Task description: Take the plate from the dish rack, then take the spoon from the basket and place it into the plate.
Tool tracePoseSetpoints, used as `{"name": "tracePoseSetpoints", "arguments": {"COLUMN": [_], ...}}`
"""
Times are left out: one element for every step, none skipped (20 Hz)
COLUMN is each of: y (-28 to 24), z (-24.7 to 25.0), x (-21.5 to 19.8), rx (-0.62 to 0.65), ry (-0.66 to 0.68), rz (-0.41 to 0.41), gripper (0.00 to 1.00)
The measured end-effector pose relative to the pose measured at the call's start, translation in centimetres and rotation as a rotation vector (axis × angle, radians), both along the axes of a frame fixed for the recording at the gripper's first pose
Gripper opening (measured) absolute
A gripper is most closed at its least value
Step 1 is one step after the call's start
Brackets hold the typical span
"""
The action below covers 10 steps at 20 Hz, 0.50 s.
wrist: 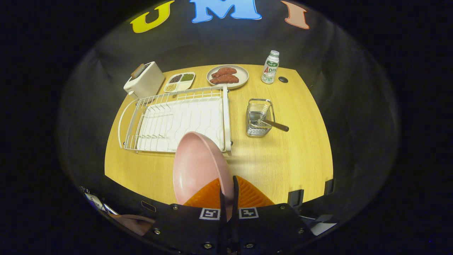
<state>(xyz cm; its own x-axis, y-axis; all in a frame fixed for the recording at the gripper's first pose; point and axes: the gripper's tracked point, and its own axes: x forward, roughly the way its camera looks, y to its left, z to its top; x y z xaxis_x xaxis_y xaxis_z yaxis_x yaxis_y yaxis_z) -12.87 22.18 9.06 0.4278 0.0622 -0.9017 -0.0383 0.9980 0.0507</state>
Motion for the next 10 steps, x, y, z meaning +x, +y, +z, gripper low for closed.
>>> {"name": "tracePoseSetpoints", "arguments": {"y": [0.0,0.0,-0.1,0.0,-0.1,-0.2,-0.3,-0.4,-0.4,-0.3], "z": [-0.9,-1.9,-3.0,-4.1,-4.9,-5.6,-6.1,-6.6,-7.1,-7.7], "x": [-0.4,-0.9,-1.3,-1.6,-1.8,-1.8,-1.9,-1.7,-1.6,-1.4], "rx": [0.009,0.019,0.032,0.044,0.053,0.058,0.061,0.064,0.07,0.08], "ry": [0.016,0.038,0.062,0.08,0.094,0.102,0.104,0.107,0.108,0.11], "rz": [0.007,0.016,0.018,0.02,0.02,0.023,0.029,0.034,0.044,0.058], "gripper": [0.05,0.05,0.05,0.05,0.05,0.05,0.05,0.05,0.05,0.05]}}
